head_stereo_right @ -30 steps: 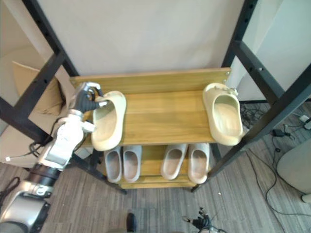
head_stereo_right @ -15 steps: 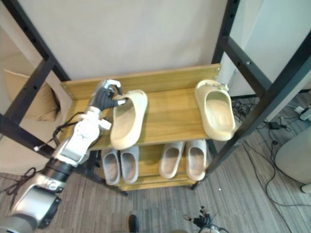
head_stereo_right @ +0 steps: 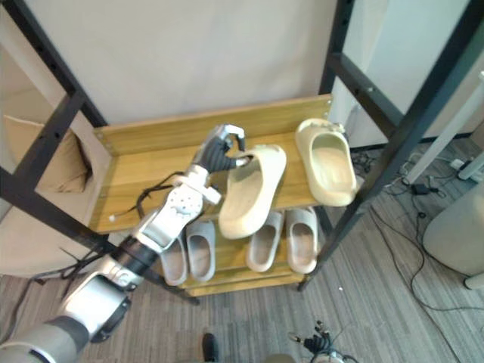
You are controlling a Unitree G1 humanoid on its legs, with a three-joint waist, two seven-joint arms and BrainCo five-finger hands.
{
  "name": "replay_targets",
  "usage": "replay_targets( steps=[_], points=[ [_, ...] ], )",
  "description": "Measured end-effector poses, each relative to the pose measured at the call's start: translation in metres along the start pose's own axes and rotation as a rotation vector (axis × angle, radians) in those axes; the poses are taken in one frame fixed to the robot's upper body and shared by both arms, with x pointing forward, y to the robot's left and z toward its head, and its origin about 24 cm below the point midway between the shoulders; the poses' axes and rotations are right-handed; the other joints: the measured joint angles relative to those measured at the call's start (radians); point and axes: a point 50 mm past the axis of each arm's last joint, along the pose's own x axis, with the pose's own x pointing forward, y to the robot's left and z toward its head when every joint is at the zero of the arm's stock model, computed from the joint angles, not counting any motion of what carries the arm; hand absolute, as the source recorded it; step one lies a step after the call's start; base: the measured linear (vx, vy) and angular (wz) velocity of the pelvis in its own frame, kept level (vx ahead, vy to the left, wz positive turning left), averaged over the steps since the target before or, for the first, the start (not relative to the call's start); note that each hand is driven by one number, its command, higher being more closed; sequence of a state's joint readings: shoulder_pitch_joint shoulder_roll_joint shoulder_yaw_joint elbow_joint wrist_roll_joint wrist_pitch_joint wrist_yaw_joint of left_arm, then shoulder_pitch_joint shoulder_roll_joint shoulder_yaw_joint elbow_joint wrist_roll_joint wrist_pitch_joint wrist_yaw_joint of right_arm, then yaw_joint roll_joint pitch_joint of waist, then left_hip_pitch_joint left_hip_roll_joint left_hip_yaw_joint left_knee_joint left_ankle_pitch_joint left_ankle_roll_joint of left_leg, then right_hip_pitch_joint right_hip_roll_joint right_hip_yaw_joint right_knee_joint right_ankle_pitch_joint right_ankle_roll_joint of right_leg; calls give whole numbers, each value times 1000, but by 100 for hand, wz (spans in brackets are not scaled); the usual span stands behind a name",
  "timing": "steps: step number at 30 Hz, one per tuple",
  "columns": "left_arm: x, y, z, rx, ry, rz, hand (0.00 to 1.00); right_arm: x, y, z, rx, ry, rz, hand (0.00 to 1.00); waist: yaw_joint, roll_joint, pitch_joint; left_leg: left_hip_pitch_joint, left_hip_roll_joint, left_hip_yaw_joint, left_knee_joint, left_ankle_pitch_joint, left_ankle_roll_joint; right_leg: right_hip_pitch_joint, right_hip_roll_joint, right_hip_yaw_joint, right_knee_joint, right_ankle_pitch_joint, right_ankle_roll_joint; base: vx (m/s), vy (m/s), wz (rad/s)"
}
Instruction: Organize the slippers on the shoe rack
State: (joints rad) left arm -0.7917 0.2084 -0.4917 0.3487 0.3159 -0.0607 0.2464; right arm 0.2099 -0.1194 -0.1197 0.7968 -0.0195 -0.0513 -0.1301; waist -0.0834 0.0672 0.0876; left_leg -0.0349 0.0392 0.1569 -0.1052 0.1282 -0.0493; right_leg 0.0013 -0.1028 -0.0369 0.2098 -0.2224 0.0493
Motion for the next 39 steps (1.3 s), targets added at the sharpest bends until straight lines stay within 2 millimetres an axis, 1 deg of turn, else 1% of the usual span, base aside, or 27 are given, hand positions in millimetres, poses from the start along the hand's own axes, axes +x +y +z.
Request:
replay_targets(
  steps=[2, 4, 6, 8, 12, 16, 25, 28, 34, 39],
  points=[
    [8, -1, 8, 38, -29, 11, 100, -2, -3, -6, 4, 13, -11, 0, -2, 3, -2, 0, 3, 2, -5, 0, 1, -7, 0, 3, 10, 1, 2, -101, 14, -5],
    [13, 2, 12, 65, -43, 32, 100, -5, -5, -6, 9, 2, -18, 0, -3, 6, -2, -2, 6, 14, -5, 0, 1, -15, 0, 10, 13, 2, 5, -64, 18, -12],
    [15, 3, 14, 87, -52, 42, 100, -6, -7, -7, 34, -1, -29, 0, -2, 8, -4, -1, 6, 26, -5, -1, 1, -20, 0, 21, 14, 5, 9, -35, 21, -16],
    [22, 7, 17, 140, -62, 57, 100, -7, -9, -10, 41, 6, -37, 0, -5, 11, -6, -6, 4, 35, -5, -1, 2, -32, -1, 30, 15, 8, 14, -12, 15, -12],
    [28, 12, 21, 192, -76, 79, 100, -11, -10, -10, 48, -10, -40, 0, -5, 12, -8, -15, 2, 54, -3, 2, 5, -51, -3, 46, 25, 11, 18, 22, 5, -11],
    [31, 14, 16, 239, -49, 84, 100, -12, -10, -10, 70, -17, -45, 0, -8, 12, -8, -16, 3, 58, 1, 2, 6, -54, -4, 51, 30, 11, 18, 45, -16, -4],
    [41, 23, 13, 317, -23, 100, 100, -14, -7, -3, 95, -57, -40, 0, -8, 12, -7, -21, 4, 61, -4, 2, 6, -62, -5, 50, 29, 11, 18, -3, -1, 0],
    [41, 26, 11, 313, -11, 112, 100, -15, -7, -3, 96, -63, -40, 0, -8, 12, -8, -34, 4, 68, -5, 3, 7, -75, -5, 52, 32, 12, 19, 0, 0, 0],
    [40, 26, 2, 349, 33, 104, 100, -16, -7, -6, 95, -56, -41, 0, -8, 9, -8, -35, 3, 73, 0, 3, 7, -73, -6, 55, 33, 12, 20, 21, -8, -1],
    [45, 29, 3, 379, 33, 105, 100, -16, -7, -6, 95, -56, -41, 0, -8, 8, -7, -36, 4, 76, 0, 3, 7, -74, -5, 57, 33, 12, 20, 6, -4, 0]
  ],
)
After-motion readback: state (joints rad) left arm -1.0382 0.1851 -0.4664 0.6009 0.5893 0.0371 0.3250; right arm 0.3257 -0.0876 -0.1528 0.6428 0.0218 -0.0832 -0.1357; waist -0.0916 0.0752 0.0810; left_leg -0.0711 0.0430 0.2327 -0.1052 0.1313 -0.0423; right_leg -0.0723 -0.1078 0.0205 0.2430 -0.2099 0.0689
